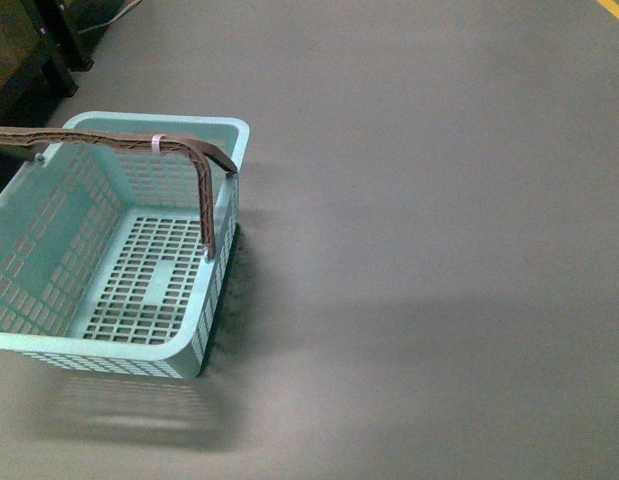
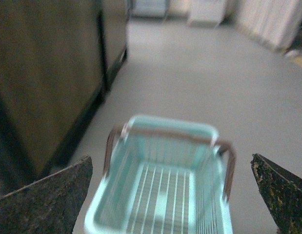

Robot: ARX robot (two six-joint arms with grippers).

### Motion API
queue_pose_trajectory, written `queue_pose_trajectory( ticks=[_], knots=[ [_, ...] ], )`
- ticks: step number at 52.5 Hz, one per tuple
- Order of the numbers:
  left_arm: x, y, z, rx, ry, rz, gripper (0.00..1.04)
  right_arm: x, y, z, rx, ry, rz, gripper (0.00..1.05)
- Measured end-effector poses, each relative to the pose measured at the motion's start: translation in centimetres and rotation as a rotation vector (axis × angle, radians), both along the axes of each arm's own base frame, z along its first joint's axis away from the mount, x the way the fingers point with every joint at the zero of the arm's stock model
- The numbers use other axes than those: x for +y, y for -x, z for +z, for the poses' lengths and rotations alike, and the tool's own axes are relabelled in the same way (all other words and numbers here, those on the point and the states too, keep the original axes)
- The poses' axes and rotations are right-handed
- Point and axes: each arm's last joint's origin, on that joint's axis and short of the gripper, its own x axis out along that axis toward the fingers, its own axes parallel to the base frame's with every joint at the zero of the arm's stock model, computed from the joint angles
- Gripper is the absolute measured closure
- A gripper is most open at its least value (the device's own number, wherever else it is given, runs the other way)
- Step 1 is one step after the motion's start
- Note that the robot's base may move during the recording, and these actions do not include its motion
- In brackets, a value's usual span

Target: Pick lemon and mango into basket

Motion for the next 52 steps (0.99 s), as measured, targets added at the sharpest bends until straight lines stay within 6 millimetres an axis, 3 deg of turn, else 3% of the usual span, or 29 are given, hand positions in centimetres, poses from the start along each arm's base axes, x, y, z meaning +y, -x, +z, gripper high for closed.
queue_pose_trajectory(
  ticks=[6,13,22,26,31,34,44,52],
  knots=[
    [-0.1,-1.5,0.1,0.221,0.199,0.146,0.07,0.0,0.0,0.0,0.0,0.0,0.0,0.09],
    [-0.2,-4.5,0.7,0.245,0.463,0.182,0.07,0.0,0.0,0.0,0.0,0.0,0.0,0.09],
    [-0.4,-10.3,0.5,0.254,0.723,0.23,0.07,0.0,0.0,0.0,0.0,0.0,0.0,0.09],
    [-0.7,-13.3,-0.4,0.282,0.812,0.247,0.07,0.0,0.0,0.0,0.0,0.0,0.0,0.09],
    [-2.1,-18.5,-3.1,0.364,0.891,0.253,0.07,0.0,0.0,0.0,0.0,0.0,0.0,0.09],
    [-2.9,-20.5,-4.5,0.405,0.926,0.254,0.07,0.0,0.0,0.0,0.0,0.0,0.0,0.09],
    [-4.4,-25.8,-7.7,0.444,0.993,0.311,0.07,0.0,0.0,0.0,0.0,0.0,0.0,0.09],
    [-4.8,-29.9,-8.6,0.419,1.037,0.34,0.07,0.0,0.0,0.0,0.0,0.0,0.0,0.09]
  ],
)
